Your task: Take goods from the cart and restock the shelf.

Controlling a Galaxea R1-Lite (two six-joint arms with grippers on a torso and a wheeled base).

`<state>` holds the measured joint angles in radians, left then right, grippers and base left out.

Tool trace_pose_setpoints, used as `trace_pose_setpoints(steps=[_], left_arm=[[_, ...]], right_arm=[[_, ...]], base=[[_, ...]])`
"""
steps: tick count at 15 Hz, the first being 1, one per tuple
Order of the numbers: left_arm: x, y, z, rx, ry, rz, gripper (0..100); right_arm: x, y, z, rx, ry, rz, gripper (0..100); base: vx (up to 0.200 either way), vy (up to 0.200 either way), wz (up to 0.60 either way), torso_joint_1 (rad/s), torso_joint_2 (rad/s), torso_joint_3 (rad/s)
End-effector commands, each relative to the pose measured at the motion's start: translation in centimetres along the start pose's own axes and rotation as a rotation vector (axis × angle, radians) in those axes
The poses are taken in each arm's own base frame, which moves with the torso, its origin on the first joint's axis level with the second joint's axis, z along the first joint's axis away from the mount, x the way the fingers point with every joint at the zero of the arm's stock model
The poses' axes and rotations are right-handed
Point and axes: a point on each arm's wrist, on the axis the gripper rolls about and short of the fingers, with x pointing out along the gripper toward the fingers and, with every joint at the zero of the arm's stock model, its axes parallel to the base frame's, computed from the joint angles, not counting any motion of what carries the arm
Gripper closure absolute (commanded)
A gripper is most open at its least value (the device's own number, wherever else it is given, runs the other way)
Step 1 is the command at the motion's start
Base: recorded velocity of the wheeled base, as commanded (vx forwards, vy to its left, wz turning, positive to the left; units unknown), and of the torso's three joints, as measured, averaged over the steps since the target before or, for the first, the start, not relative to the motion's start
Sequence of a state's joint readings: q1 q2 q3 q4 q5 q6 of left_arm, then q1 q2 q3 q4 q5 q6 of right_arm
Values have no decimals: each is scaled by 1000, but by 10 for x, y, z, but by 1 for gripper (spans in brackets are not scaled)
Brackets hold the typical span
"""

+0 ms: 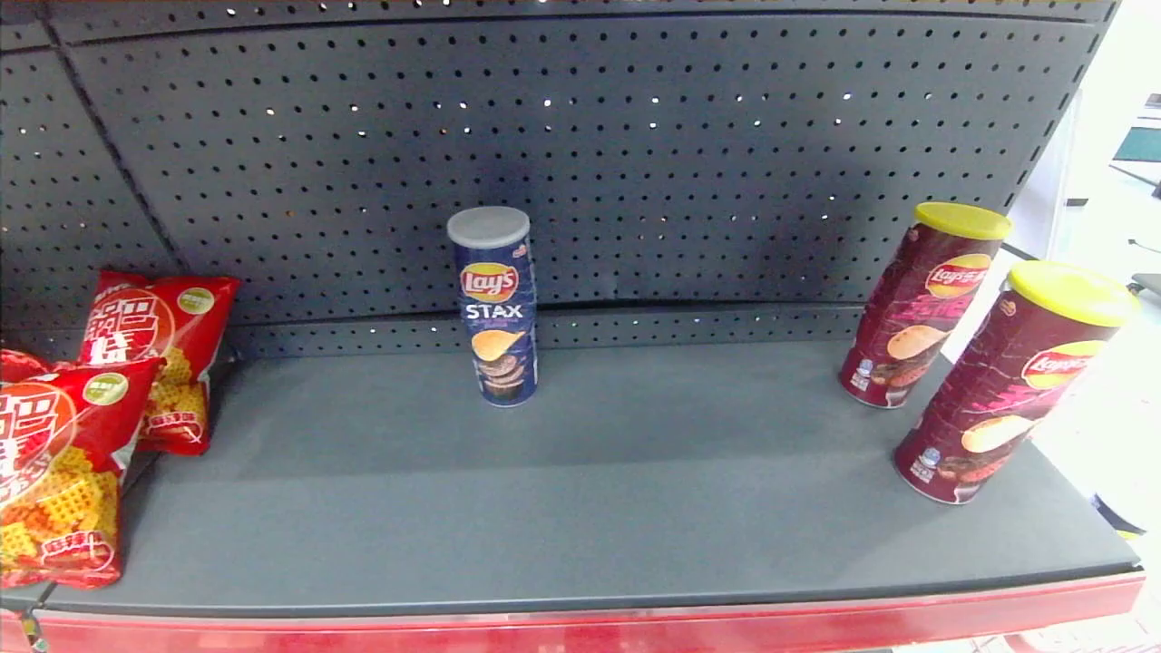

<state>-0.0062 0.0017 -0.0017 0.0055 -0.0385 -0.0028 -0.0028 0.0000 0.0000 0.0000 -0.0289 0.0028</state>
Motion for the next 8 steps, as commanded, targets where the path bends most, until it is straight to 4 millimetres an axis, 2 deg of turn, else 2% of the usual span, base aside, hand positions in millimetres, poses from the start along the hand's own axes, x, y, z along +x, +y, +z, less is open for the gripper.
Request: trace_pose_setpoints(steps=[1, 8], left_arm=[[0, 0, 0, 0, -1, 0, 0], [0, 0, 0, -2, -1, 0, 0]], right_arm=[[0, 0, 0, 0, 2, 1, 0], [0, 0, 0, 0, 2, -1, 0]], base=[[0, -200, 0, 22, 17, -2], [0, -200, 0, 2, 1, 4]])
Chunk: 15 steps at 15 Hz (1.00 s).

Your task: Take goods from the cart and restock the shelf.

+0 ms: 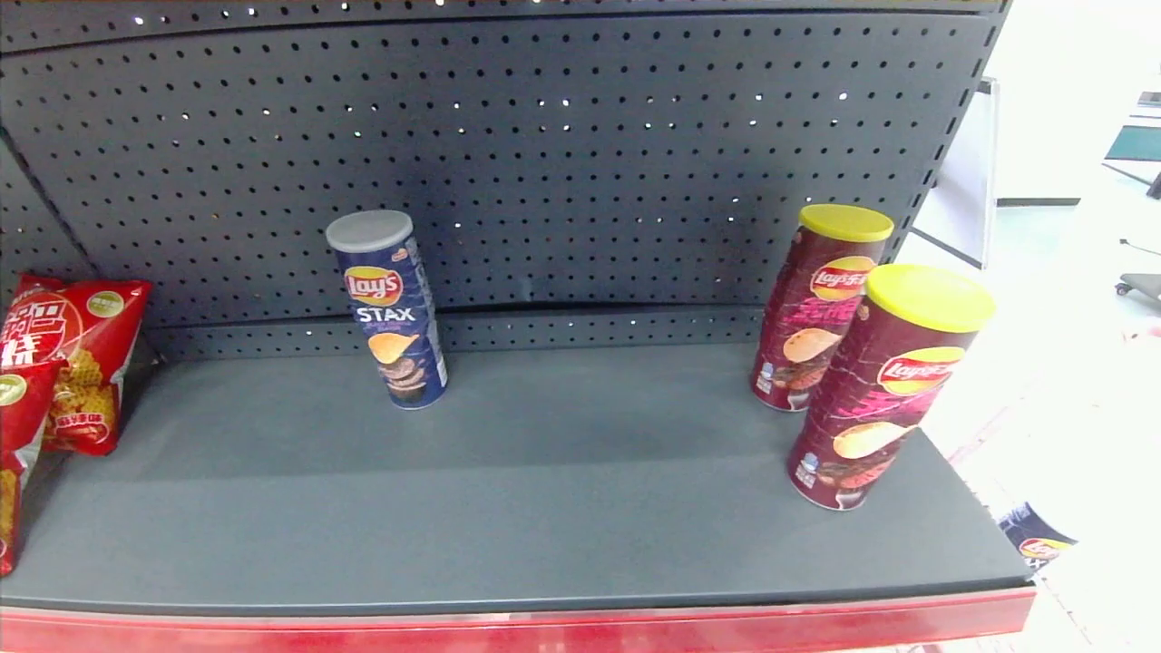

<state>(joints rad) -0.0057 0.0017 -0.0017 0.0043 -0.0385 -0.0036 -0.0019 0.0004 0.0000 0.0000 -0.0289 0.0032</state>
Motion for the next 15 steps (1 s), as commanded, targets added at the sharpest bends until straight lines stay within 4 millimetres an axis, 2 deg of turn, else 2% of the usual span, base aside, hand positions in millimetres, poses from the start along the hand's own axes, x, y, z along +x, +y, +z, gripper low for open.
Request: trace_pose_setpoints(steps=[1, 15], left_arm=[[0, 0, 0, 1, 0, 0, 0], [0, 0, 0, -1, 0, 0, 0]], right_arm=[[0, 0, 0, 0, 1, -1, 0], [0, 0, 0, 0, 1, 0, 0]], base=[[0, -200, 0, 2, 2, 2], [0, -200, 0, 1, 2, 2]])
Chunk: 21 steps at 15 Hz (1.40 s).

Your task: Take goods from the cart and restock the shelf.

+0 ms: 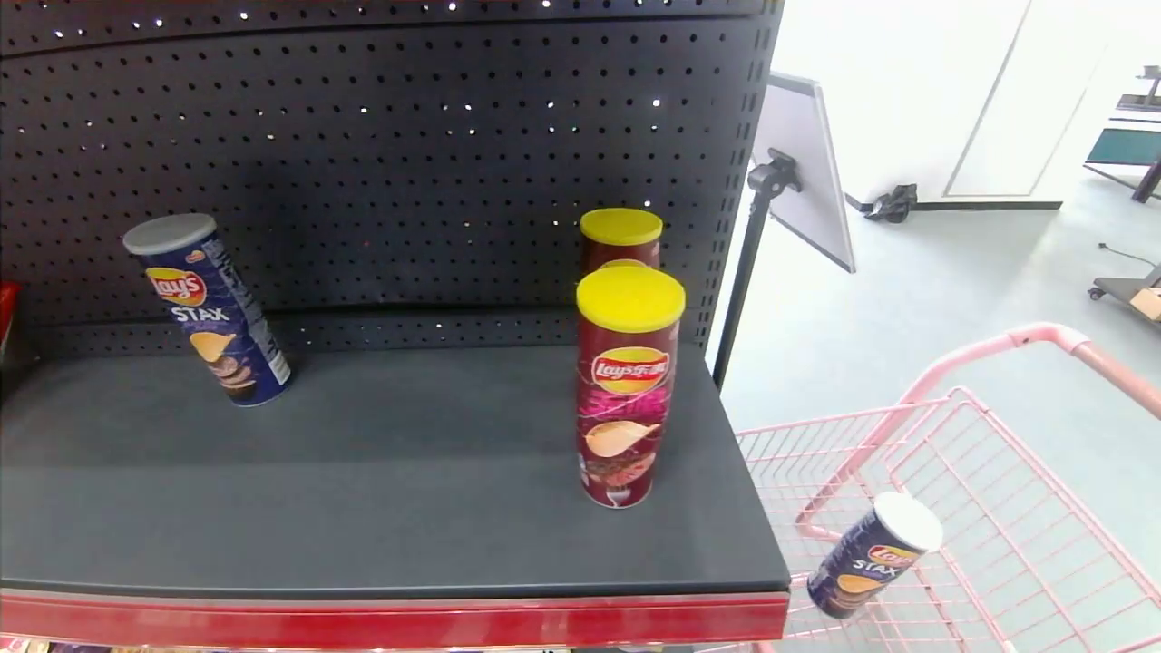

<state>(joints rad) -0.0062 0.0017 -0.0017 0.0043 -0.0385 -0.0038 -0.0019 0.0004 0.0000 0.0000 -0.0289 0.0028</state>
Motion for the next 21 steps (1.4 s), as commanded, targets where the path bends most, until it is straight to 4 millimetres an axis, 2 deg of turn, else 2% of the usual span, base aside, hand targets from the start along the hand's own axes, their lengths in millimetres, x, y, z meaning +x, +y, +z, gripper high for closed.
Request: trace_pose_setpoints(steps=[1, 18, 21], left_arm=[[0, 0, 0, -1, 0, 0, 0], [0, 0, 0, -1, 0, 0, 0], [0, 0, 0, -2, 0, 0, 0]], right_arm=[[0, 0, 0, 0, 1, 0, 0], [0, 0, 0, 0, 0, -1, 0], [0, 0, 0, 0, 0, 0, 0]], base=[[0, -200, 0, 7, -2, 2], [0, -200, 0, 1, 4, 1], [0, 0, 0, 0, 0, 0]])
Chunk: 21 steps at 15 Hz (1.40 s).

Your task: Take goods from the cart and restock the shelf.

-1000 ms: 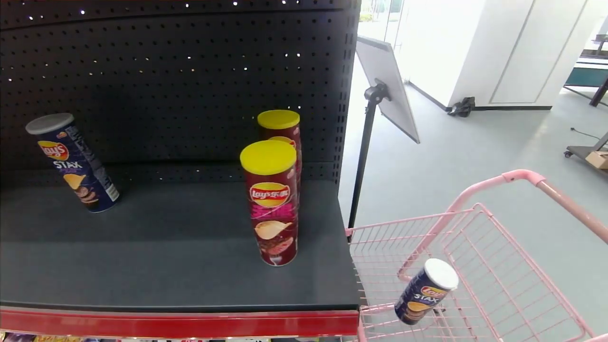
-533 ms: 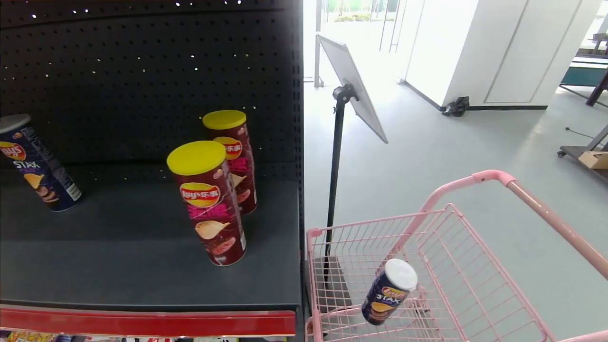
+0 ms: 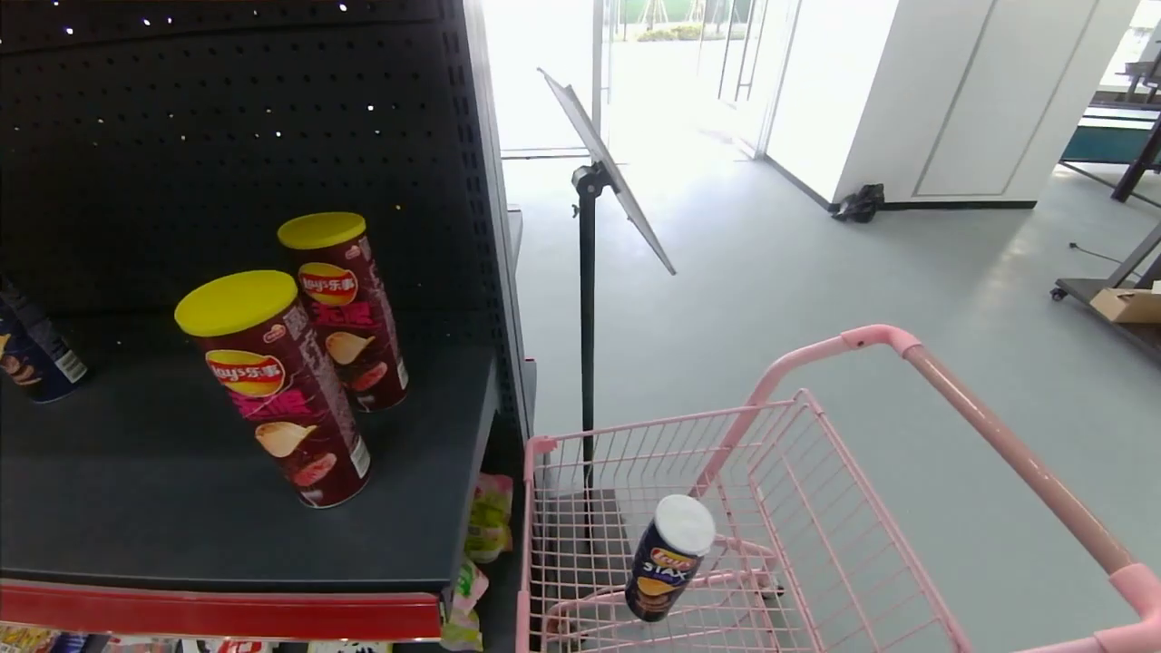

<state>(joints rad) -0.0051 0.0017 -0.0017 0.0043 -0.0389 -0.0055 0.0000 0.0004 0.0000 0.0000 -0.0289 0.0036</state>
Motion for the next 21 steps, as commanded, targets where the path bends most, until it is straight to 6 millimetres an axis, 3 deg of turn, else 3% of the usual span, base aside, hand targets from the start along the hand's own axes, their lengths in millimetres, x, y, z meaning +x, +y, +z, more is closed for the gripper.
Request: trace_pose_setpoints(steps=[1, 5, 12, 21], left_arm=[[0, 0, 0, -1, 2, 0, 0], [0, 0, 0, -2, 2, 0, 0], [0, 0, 0, -2, 2, 0, 0], [0, 0, 0, -2, 2, 0, 0]], right_arm=[[0, 0, 0, -1, 1, -2, 0], [0, 0, 0, -1, 1, -2, 0], [0, 0, 0, -1, 0, -3, 0], [0, 0, 0, 1, 1, -2, 0]], base=[[0, 0, 0, 0, 0, 0], [0, 0, 0, 0, 0, 0], [-200, 0, 0, 6, 4, 1], [0, 0, 0, -37, 85, 47]])
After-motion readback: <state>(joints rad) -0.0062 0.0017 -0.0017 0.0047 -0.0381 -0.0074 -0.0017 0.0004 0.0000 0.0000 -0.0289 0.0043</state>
